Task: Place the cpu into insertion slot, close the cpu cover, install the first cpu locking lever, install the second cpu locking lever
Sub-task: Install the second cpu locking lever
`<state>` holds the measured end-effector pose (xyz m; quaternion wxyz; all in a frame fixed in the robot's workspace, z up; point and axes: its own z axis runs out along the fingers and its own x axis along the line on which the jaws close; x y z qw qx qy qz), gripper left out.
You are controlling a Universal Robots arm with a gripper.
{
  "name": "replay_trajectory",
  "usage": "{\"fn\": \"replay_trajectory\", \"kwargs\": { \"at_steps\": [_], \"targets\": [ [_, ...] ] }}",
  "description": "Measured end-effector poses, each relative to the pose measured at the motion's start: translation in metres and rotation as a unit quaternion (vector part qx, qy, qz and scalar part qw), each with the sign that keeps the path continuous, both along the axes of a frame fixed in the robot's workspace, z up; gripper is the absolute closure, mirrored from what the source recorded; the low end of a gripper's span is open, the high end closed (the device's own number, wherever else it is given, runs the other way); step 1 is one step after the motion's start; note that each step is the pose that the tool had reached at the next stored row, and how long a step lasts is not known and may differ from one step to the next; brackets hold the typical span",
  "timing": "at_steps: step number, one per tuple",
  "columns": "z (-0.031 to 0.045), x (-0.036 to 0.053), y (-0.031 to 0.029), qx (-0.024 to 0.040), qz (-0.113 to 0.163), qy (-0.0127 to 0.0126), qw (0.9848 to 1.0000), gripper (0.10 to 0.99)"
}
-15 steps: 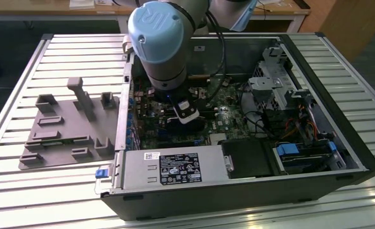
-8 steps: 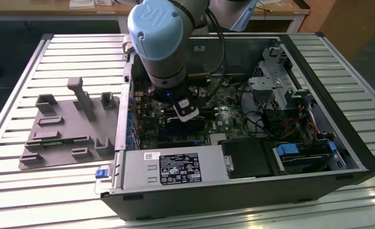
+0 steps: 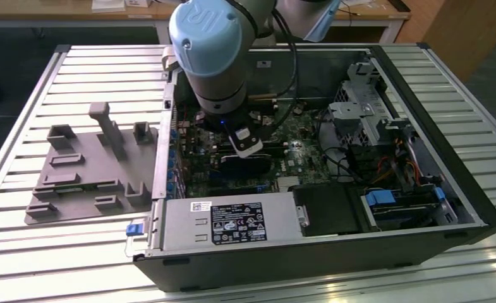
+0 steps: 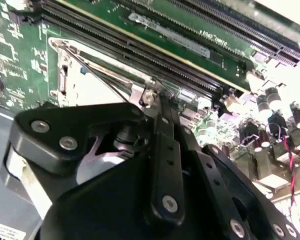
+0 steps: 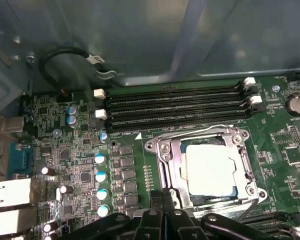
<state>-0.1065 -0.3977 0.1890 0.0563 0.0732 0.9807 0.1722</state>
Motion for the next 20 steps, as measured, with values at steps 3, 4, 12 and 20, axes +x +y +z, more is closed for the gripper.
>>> {"fn": "replay_trajectory", "kwargs": {
  "at_steps": [3,4,12,20],
  "targets": [
    [0.0013,0.0000,0.0001,-0.0001,0.000,0.0000,1.0000,0.980],
    [0.0033,0.0000,0.0001,-0.0001,0.000,0.0000,1.0000,0.980],
    [0.0288,0.0000,0.0001,0.0000,0.000,-0.0002,1.0000,0.980],
    [0.0511,0.0020,0.0002,-0.0126,0.000,-0.0003,0.9999,0.980]
  ]
}}
